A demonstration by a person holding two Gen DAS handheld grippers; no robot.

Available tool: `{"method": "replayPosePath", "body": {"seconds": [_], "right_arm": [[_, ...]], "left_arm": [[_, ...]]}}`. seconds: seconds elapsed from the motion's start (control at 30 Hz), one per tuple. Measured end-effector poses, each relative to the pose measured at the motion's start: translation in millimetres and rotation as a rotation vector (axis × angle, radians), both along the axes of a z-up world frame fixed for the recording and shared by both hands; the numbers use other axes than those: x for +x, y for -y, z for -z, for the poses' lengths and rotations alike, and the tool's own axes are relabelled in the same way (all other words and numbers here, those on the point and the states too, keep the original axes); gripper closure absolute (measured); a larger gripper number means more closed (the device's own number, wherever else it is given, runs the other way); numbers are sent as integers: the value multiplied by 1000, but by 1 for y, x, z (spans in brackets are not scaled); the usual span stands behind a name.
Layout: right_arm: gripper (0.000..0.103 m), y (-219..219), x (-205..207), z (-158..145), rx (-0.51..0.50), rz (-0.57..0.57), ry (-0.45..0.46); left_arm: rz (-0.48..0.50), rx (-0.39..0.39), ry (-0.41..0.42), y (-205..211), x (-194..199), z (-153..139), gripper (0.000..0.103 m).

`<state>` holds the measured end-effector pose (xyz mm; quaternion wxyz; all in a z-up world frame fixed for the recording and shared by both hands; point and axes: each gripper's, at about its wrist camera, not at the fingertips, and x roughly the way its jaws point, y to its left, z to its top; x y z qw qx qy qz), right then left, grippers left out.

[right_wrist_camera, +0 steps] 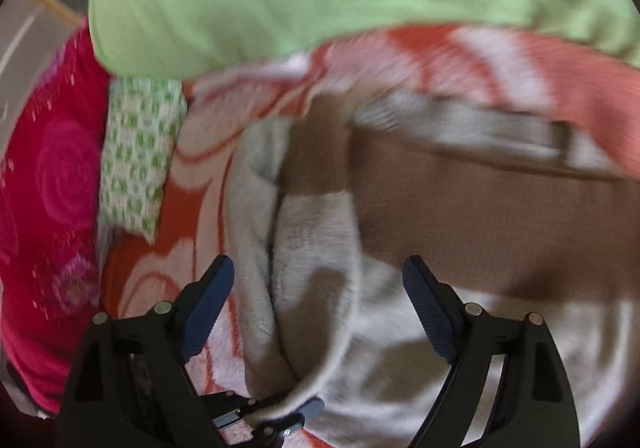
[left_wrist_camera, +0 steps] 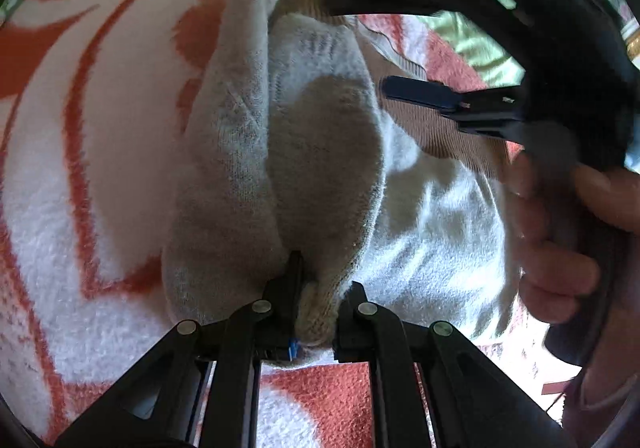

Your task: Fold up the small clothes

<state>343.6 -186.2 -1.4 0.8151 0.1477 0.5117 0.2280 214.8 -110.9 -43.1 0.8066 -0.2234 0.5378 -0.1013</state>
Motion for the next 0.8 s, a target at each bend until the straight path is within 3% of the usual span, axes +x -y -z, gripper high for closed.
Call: {"method": "replayPosePath", "body": {"seconds": [0.17,0.3,0.33,0.37,0.4,0.6,0.8], "right_arm": [[17,-44,12,4,14,-47,9],[21,-76,26,3,-108,-60,33],[31,-80,29,4,-142,-57,37],[70,-81,33,6,-192,-51,30],[81,-78,34,6,-185,-48,25],[85,-12,8,-27,-54,9,61],[85,87,-35,-65,-62,96,114]], "left_arm": [[-20,-7,3,-13,-9,0,94],[-28,1,5,-13,-13,-1,94],[-29,9,8,-10,-11,-3,94],[-27,15,11,-10,-11,-4,94],[-23,11,12,-11,-11,-6,94],[51,-50,41,8,-21,-28,94],[274,-130,91,83,-26,-52,93]]}}
